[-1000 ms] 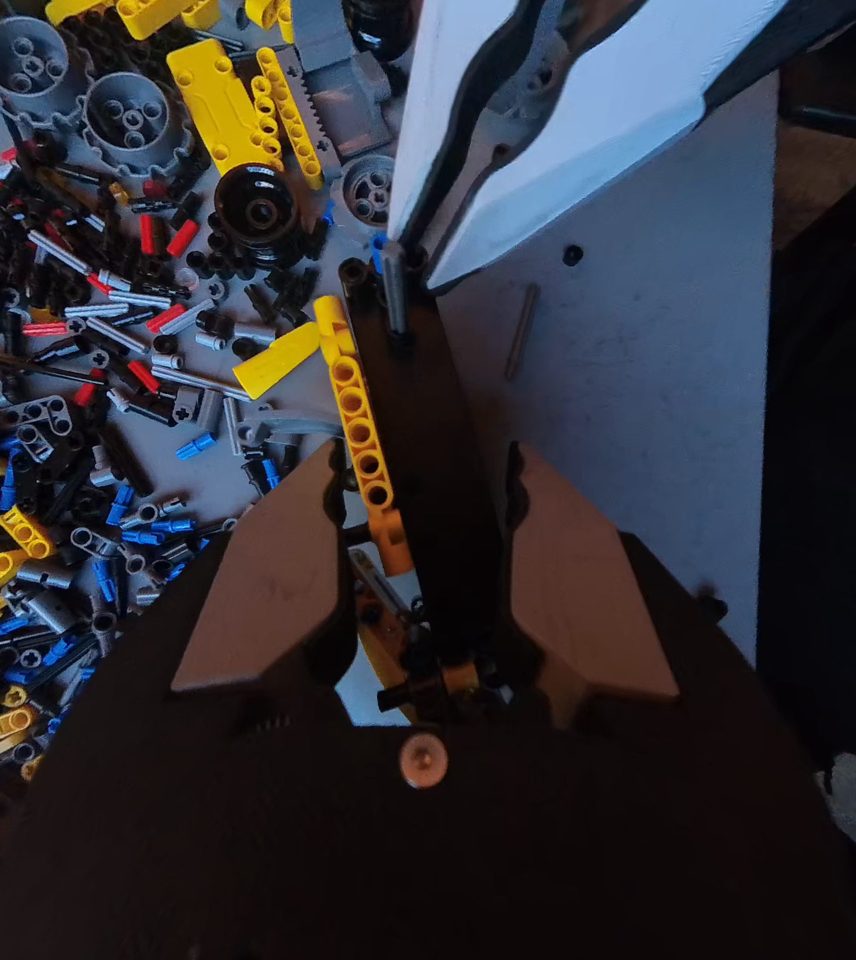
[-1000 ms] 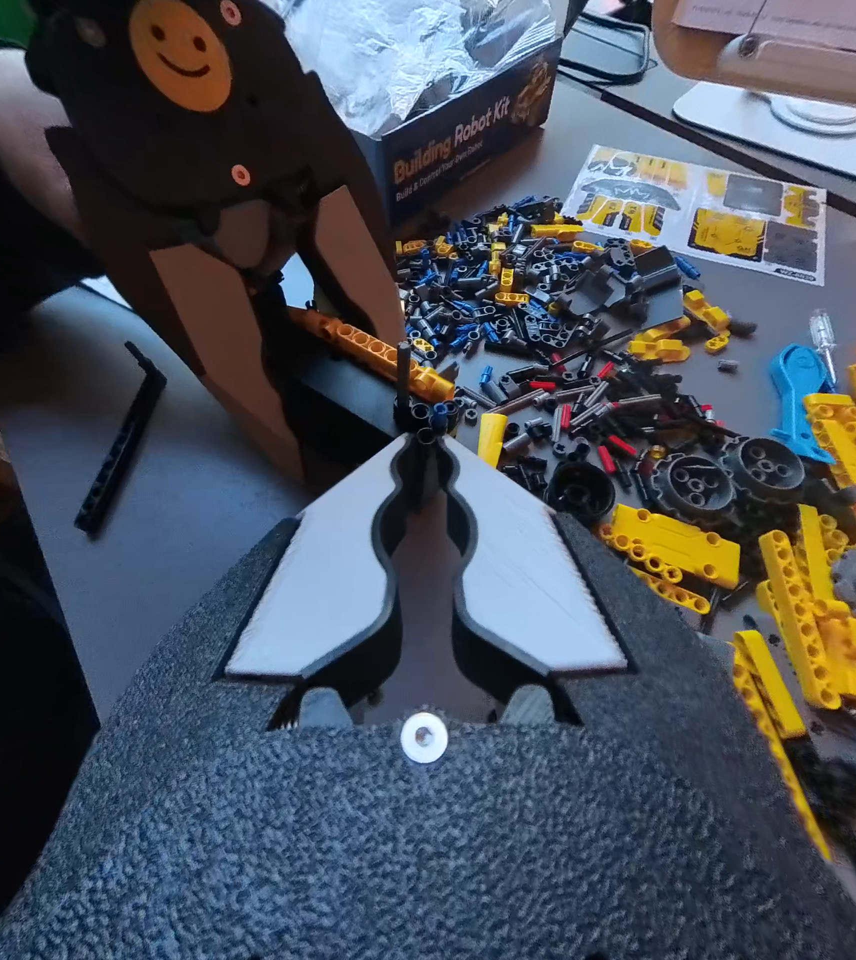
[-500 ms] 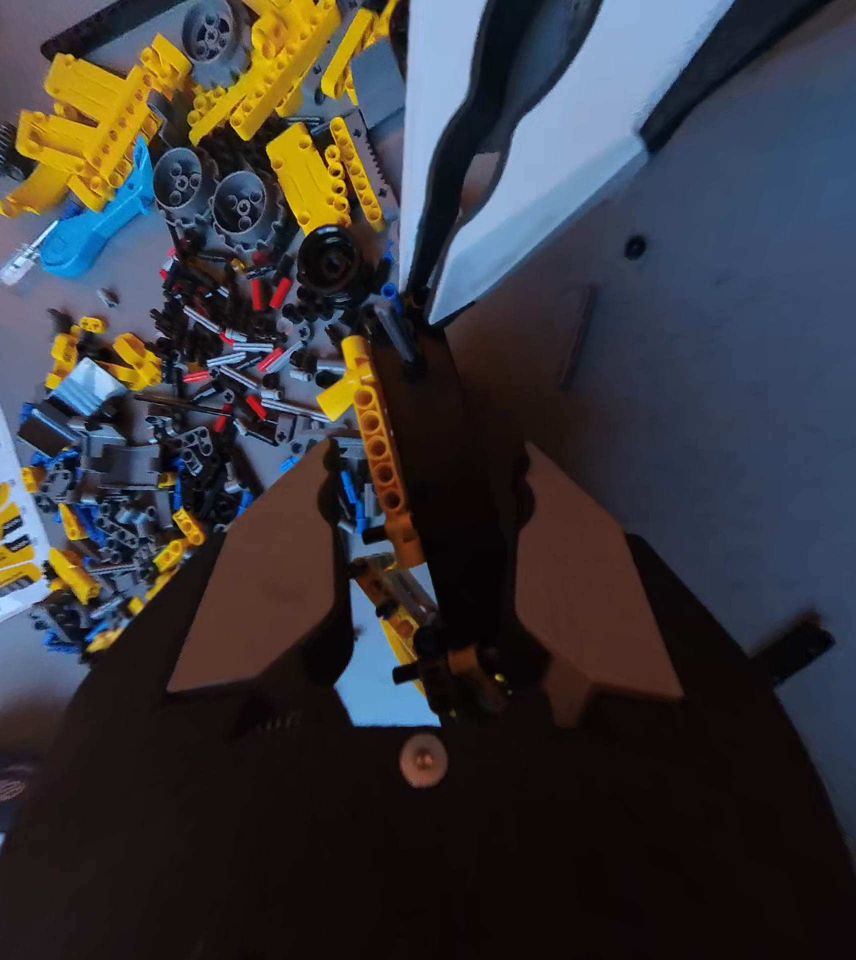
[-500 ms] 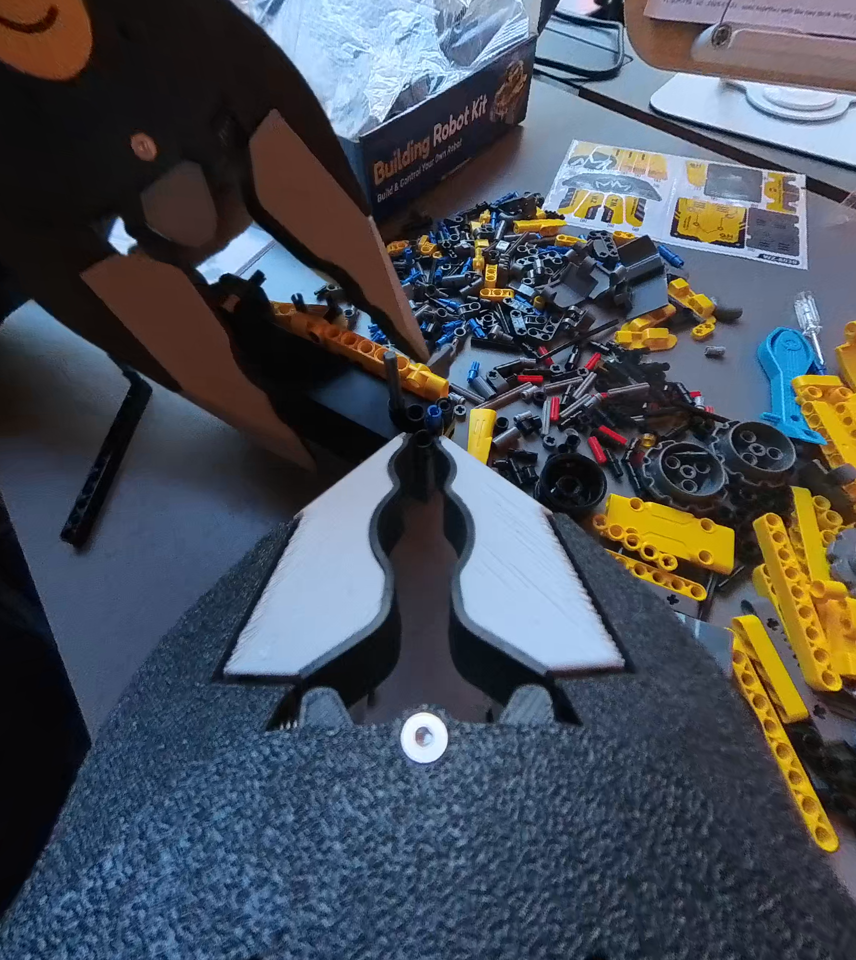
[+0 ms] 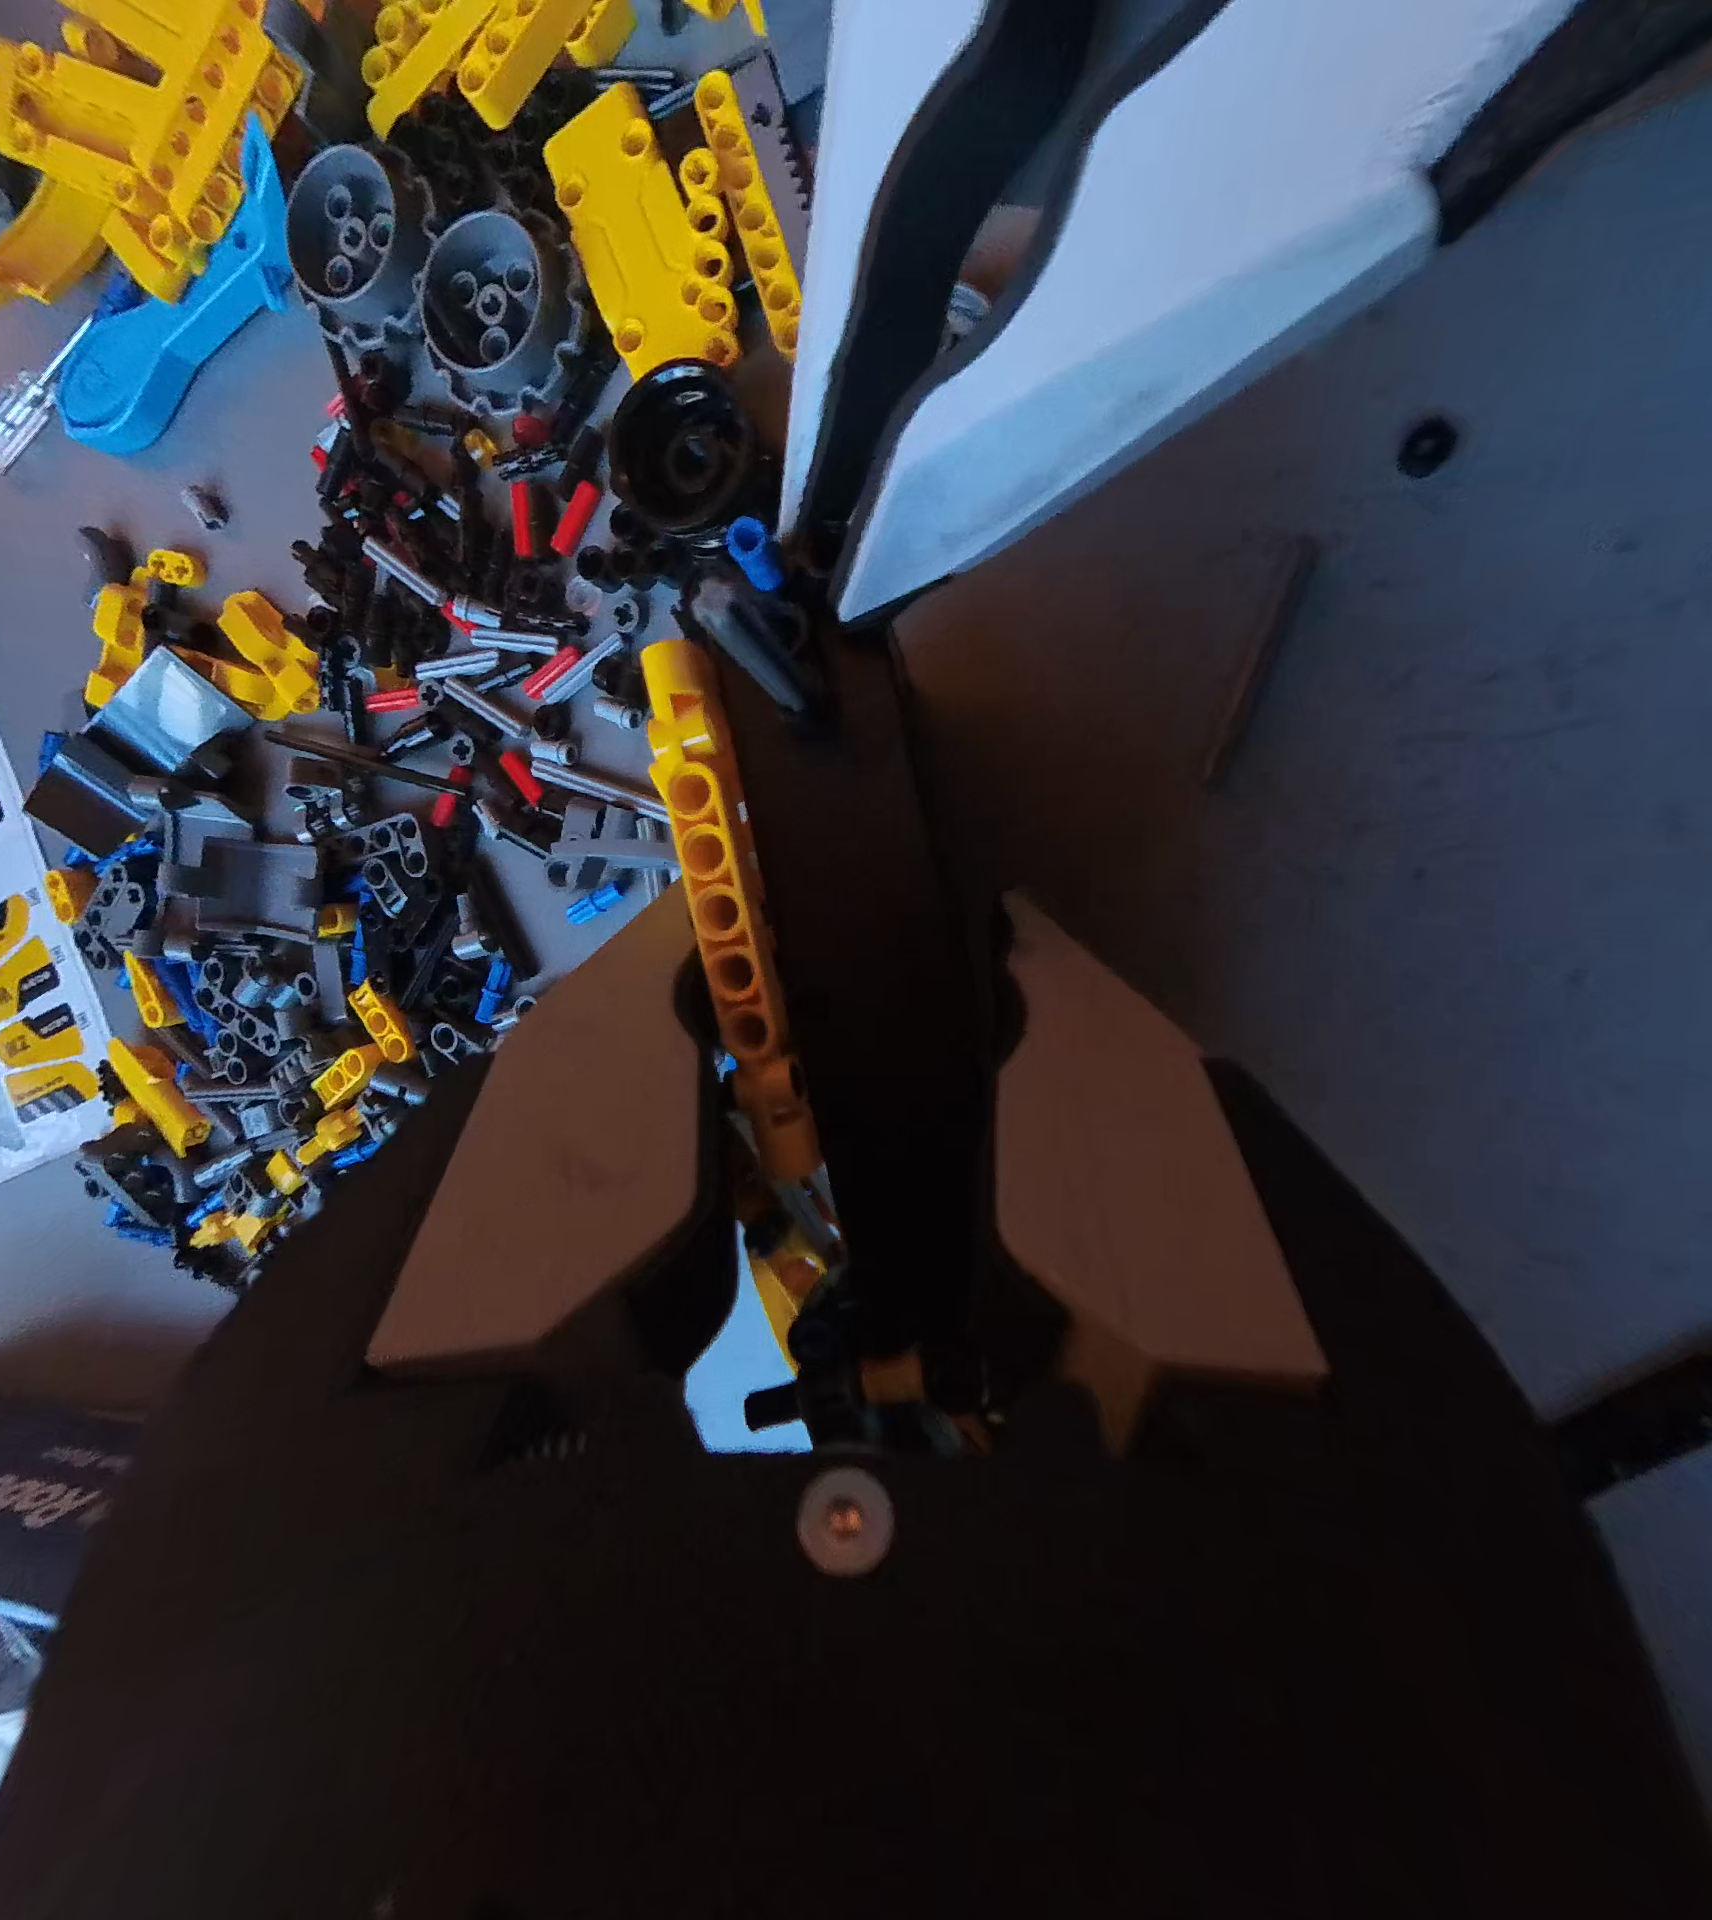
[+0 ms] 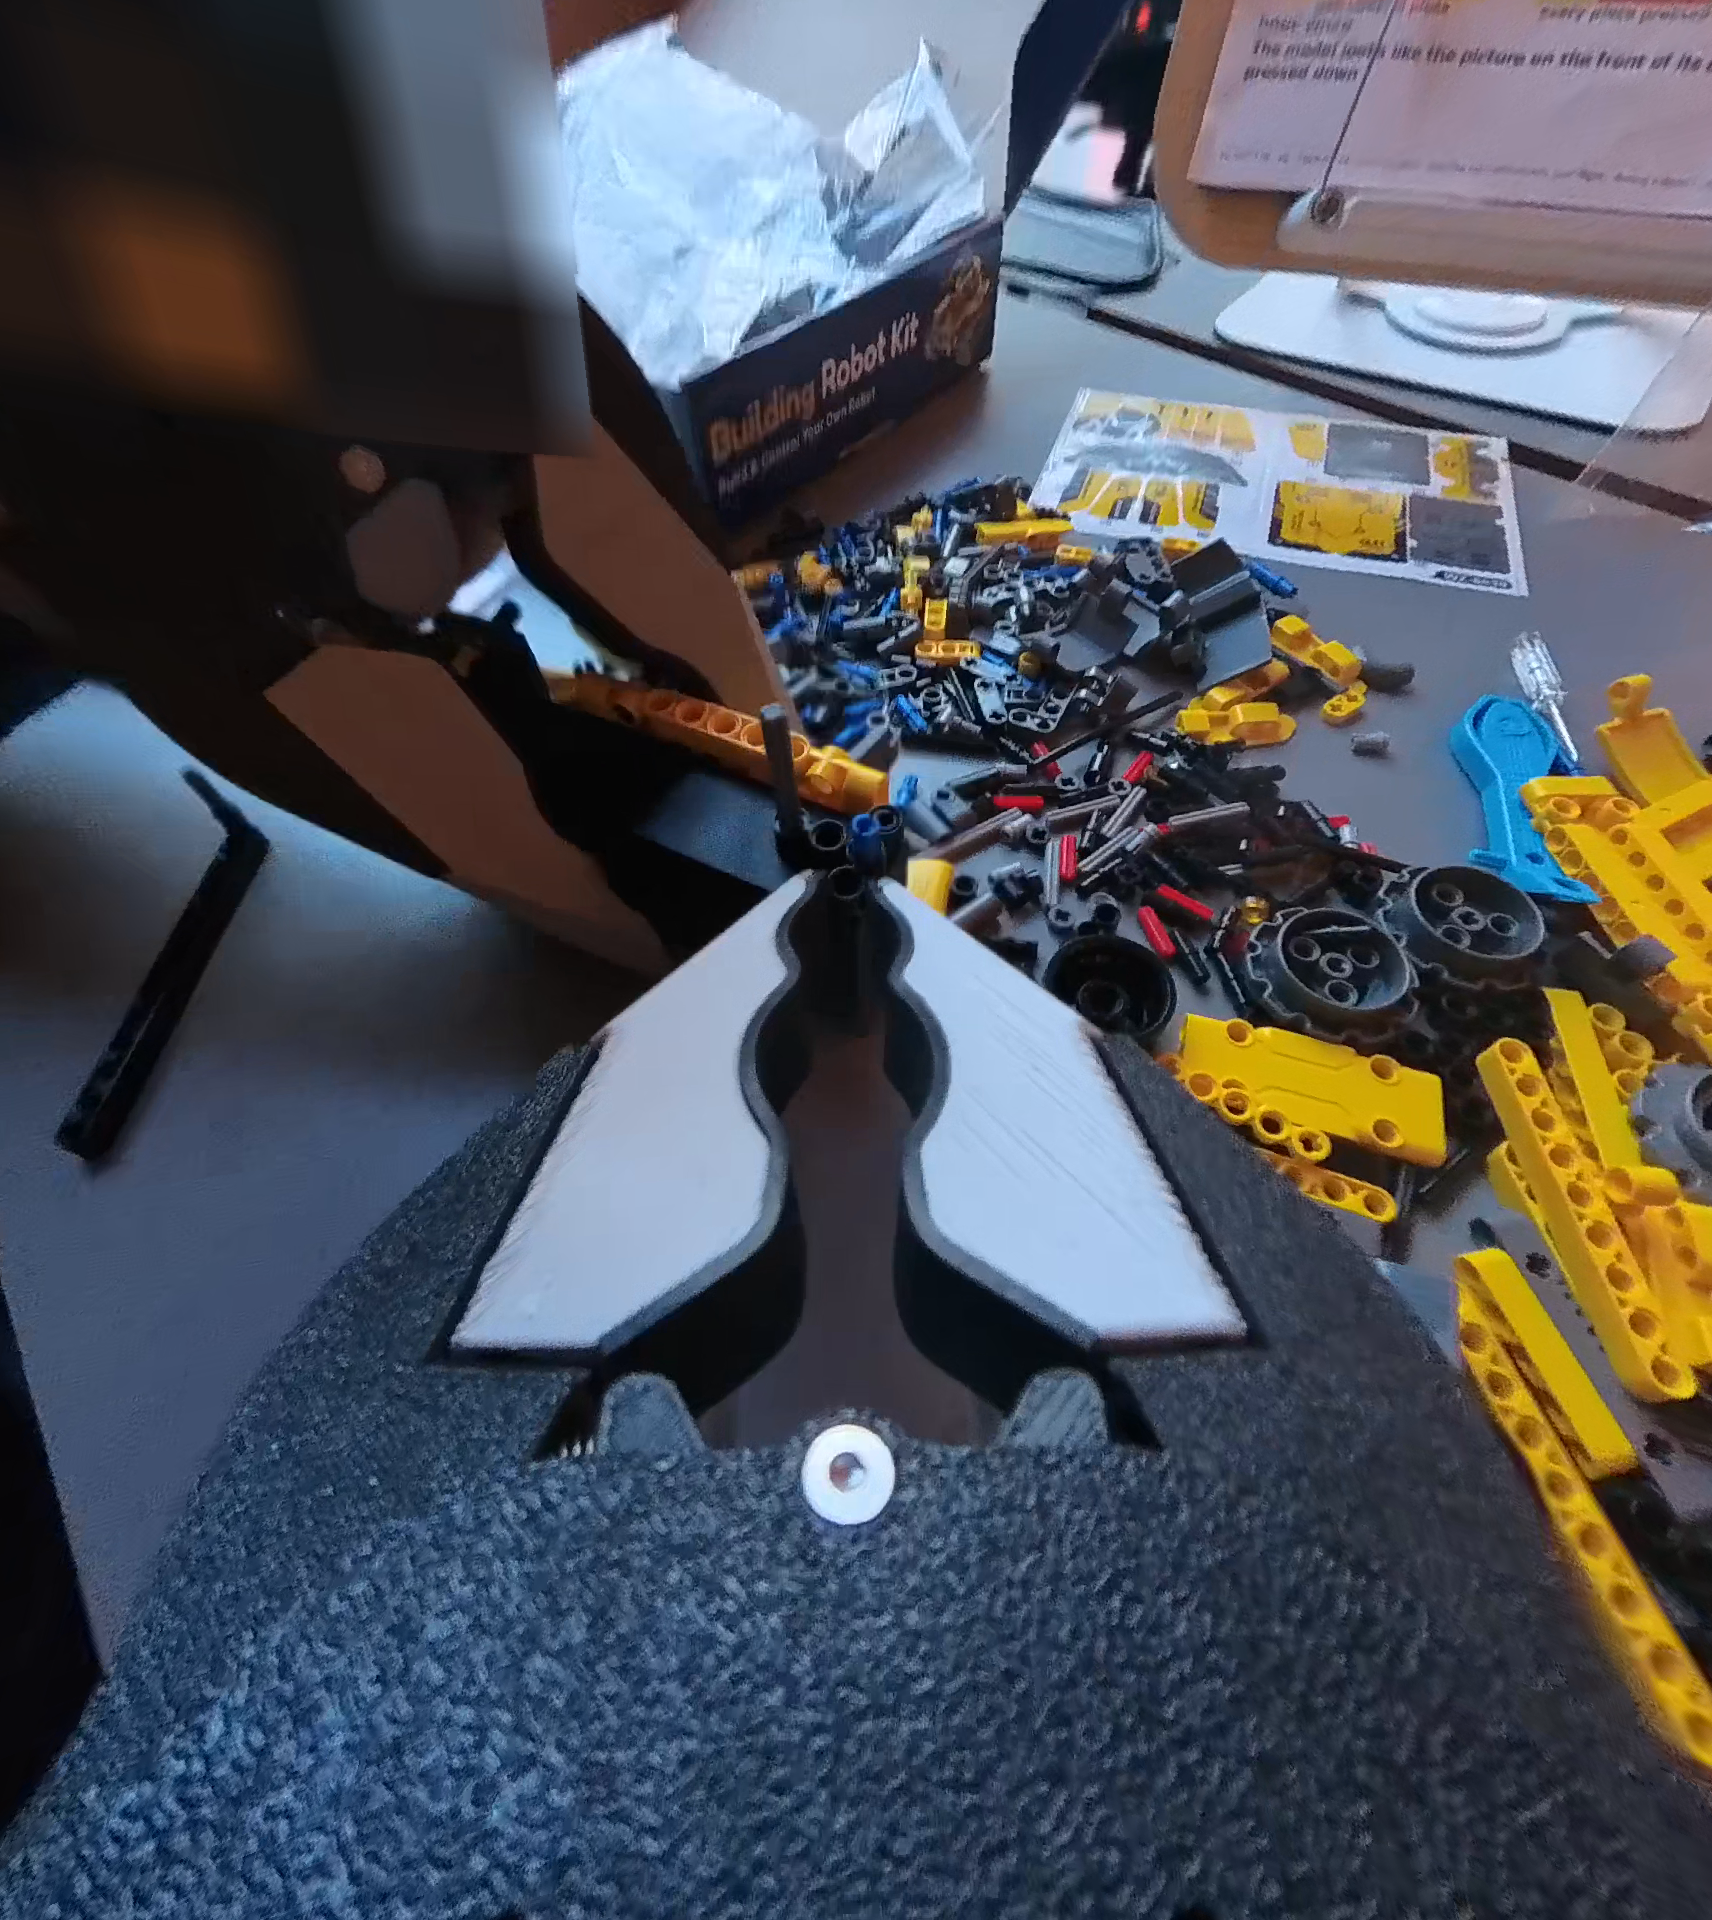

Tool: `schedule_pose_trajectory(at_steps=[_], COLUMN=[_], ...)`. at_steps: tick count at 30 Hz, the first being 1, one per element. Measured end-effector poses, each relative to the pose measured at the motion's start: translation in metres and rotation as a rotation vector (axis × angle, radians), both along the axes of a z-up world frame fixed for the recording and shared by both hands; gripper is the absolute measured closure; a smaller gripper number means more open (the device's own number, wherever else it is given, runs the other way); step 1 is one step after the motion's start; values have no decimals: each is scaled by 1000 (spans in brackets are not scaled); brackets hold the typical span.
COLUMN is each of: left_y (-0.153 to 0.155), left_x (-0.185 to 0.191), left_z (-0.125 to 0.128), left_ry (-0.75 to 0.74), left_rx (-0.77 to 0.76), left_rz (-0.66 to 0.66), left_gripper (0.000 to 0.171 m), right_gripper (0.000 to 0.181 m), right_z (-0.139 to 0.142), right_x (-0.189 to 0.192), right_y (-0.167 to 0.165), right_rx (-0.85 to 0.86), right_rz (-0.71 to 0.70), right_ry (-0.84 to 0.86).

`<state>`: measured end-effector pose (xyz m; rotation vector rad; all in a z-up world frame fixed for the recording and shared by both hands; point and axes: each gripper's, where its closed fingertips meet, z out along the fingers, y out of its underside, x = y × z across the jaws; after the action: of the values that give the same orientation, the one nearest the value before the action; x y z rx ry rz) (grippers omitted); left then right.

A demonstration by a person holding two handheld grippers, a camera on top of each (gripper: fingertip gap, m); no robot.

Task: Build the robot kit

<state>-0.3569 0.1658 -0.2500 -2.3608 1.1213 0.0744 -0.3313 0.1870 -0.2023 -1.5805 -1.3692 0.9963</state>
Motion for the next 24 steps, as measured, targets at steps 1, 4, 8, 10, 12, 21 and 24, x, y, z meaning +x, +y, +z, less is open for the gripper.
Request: schedule_pose_trajectory(at_steps=[1,4,8,10,12,21,24], left_y=[2,4,3,1,0,0,0], left_x=[1,8,3,2,2,2,1], left_z=[1,10,10,10,12,11,11], left_ry=[-24,-110,-100,-97,-118,-130,-116], left_rx=[-2,21,15,3,9,-4,6], left_rz=[9,8,10,6,-5,-11,-11], left_gripper=[126,127,126,126,126,125,125], right_gripper=[178,178,178,179,179,178,179], right_z=[6,21,21,23,28,30,31], right_x=[0,2,-4,-6,-7,-9,-9], right_y=[1,1,1,-2,-4,-5,-5], right_rx=[-31,-74,-28,160,218,113,52], right_rz=[-6,5,7,-11,-7,51,90], right_ry=[51,151,150,87,83,151,159])
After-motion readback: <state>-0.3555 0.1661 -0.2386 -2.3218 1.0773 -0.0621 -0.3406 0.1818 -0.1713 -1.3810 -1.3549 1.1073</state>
